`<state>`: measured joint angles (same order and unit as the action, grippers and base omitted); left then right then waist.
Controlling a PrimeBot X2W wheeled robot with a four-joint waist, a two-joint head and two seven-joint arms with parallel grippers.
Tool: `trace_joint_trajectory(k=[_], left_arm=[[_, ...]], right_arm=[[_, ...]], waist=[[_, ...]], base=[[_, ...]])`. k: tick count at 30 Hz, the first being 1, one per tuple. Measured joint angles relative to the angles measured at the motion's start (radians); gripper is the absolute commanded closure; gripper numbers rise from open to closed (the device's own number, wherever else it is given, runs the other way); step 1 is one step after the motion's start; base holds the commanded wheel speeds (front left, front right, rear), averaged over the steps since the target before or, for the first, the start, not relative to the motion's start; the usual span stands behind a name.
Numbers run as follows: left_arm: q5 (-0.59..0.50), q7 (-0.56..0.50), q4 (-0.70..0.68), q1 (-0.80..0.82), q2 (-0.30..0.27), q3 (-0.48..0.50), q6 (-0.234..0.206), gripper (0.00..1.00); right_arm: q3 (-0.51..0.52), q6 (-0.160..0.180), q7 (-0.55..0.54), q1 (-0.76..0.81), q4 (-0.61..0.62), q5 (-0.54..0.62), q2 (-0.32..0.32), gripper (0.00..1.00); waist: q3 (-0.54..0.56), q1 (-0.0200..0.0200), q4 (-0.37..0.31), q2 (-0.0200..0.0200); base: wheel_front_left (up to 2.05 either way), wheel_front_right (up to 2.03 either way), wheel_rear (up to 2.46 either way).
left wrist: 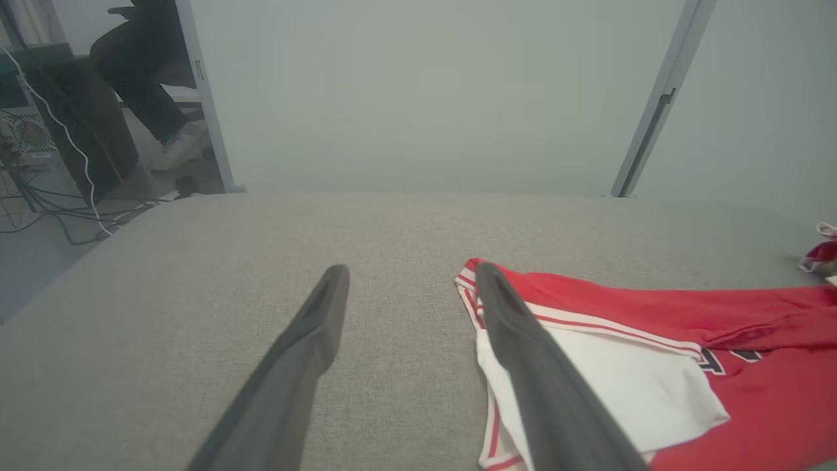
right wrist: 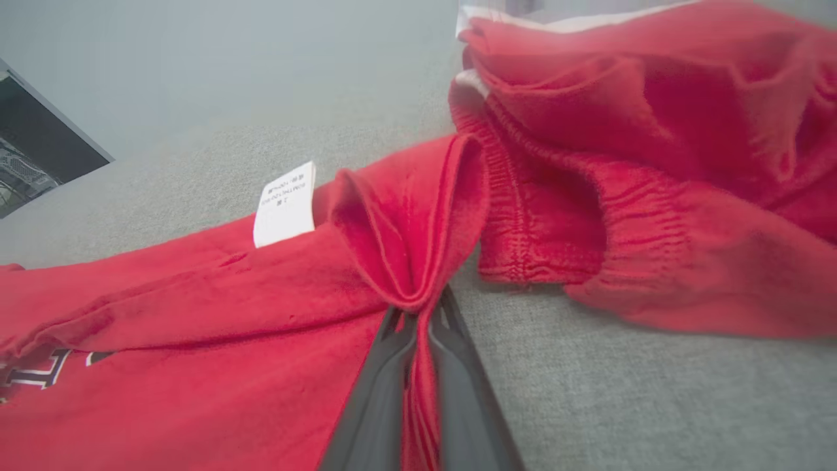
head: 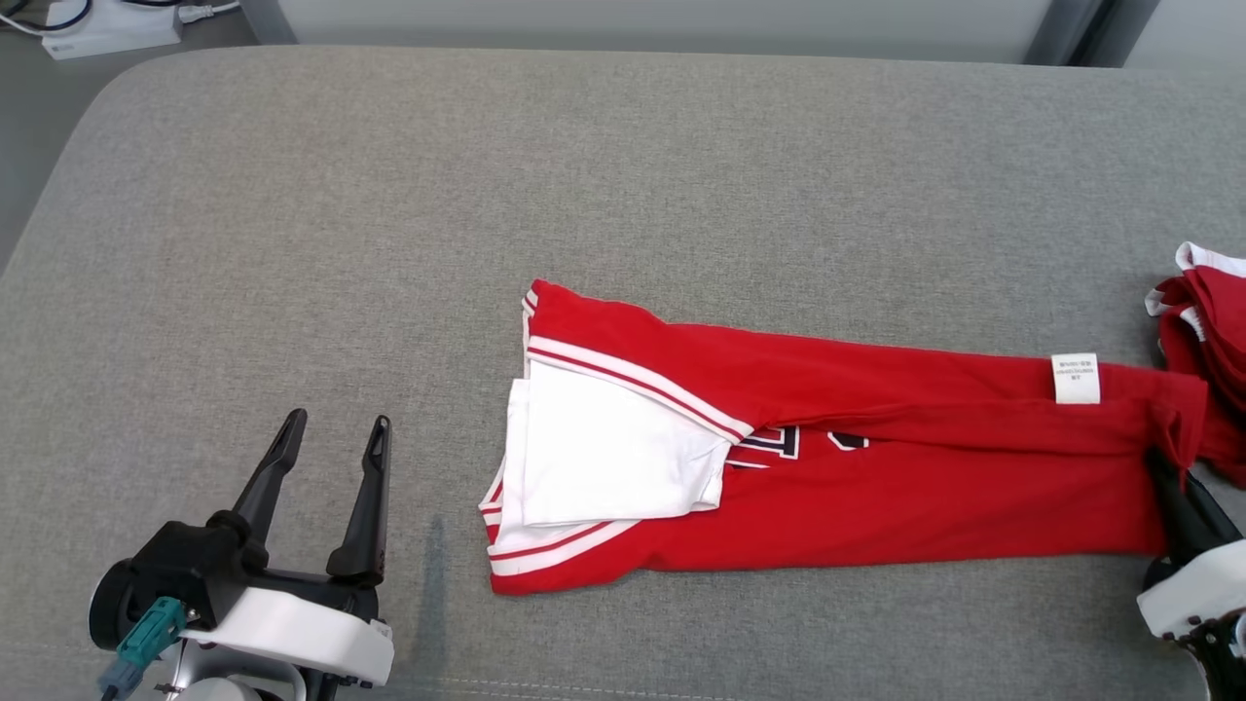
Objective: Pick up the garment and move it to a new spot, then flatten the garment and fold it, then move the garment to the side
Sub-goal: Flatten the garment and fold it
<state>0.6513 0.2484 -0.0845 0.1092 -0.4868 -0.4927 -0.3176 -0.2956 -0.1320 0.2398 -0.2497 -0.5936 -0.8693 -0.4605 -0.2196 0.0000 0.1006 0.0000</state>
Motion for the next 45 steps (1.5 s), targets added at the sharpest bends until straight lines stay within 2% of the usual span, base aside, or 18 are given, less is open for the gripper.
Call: trace_joint_trajectory(k=[4, 7, 13, 16, 20, 24, 30, 37, 38, 39, 40, 41, 45], left_arm=[[-0.001, 0.0, -0.001, 0.0, -0.001, 0.0, 0.0, 0.0], [-0.004, 0.0, -0.003, 0.0, -0.004, 0.0, 0.0, 0.0], [-0.006, -0.002, -0.011, 0.0, -0.005, -0.004, 0.0, 0.0], [-0.009, -0.011, -0.013, 0.001, -0.006, -0.006, 0.0, 0.0], [-0.016, -0.012, -0.017, 0.013, -0.006, -0.012, 0.0, 0.0], [-0.027, -0.012, -0.015, 0.045, 0.003, -0.027, 0.008, 0.0], [-0.029, -0.012, 0.002, 0.073, 0.039, -0.055, 0.026, 0.0], [-0.032, -0.01, 0.034, 0.087, 0.06, -0.063, 0.045, 0.0], [-0.034, -0.01, 0.036, 0.088, 0.062, -0.064, 0.045, 0.0], [-0.034, -0.01, 0.038, 0.09, 0.064, -0.064, 0.045, 0.0], [-0.034, -0.009, 0.042, 0.094, 0.065, -0.065, 0.046, 0.0], [-0.034, -0.009, 0.047, 0.1, 0.066, -0.065, 0.053, 0.0], [-0.035, -0.006, 0.062, 0.108, 0.073, -0.065, 0.054, 0.0]], right_arm=[[-0.005, 0.001, 0.007, 0.005, 0.102, 0.023, 0.002, 1.0], [-0.017, 0.001, 0.007, 0.003, 0.23, 0.058, 0.025, 1.0], [-0.085, 0.002, -0.104, -0.018, 0.438, 0.092, 0.157, 1.0], [-0.142, 0.002, -0.161, -0.067, 0.483, 0.106, 0.24, 1.0], [-0.227, 0.002, -0.19, -0.159, 0.471, 0.125, 0.335, 1.0], [-0.313, 0.001, -0.196, -0.25, 0.387, 0.136, 0.379, 1.0], [-0.396, 0.002, -0.159, -0.349, 0.213, 0.13, 0.387, 1.0], [-0.523, 0.002, -0.104, -0.446, 0.092, 0.027, 0.388, 1.0], [-0.539, 0.002, -0.1, -0.455, 0.079, 0.013, 0.387, 0.86], [-0.558, 0.002, -0.095, -0.464, 0.064, -0.001, 0.387, 0.56], [-0.579, 0.002, -0.092, -0.47, 0.061, -0.019, 0.386, 0.05], [-0.602, 0.002, -0.089, -0.476, 0.06, -0.04, 0.386, 0.0], [-0.682, 0.001, -0.071, -0.495, 0.06, -0.114, 0.387, 0.0]], waist=[[0.004, 0.0, -0.012, 0.0], [0.007, 0.0, -0.022, 0.0], [-0.001, 0.0, -0.032, 0.0], [-0.011, 0.0, -0.031, 0.0], [-0.023, 0.0, -0.017, 0.0], [-0.032, 0.0, 0.009, 0.0], [-0.049, 0.0, 0.059, 0.0], [-0.069, 0.0, 0.103, 0.0], [-0.071, 0.0, 0.106, 0.0], [-0.073, 0.0, 0.108, 0.0], [-0.074, 0.0, 0.11, 0.0], [-0.075, 0.0, 0.112, 0.0], [-0.071, 0.0, 0.112, 0.0]], base=[[0.0, 0.0, 0.0], [0.0, 0.0, 0.0], [0.0, 0.0, 0.0], [0.0, 0.0, 0.0], [0.0, 0.0, 0.0], [0.0, 0.0, 0.0], [0.0, 0.0, 0.0], [0.0, 0.0, 0.0], [0.0, 0.0, 0.0], [0.0, 0.0, 0.0], [0.0, 0.0, 0.0], [0.0, 0.0, 0.0], [0.0, 0.0, 0.0]])
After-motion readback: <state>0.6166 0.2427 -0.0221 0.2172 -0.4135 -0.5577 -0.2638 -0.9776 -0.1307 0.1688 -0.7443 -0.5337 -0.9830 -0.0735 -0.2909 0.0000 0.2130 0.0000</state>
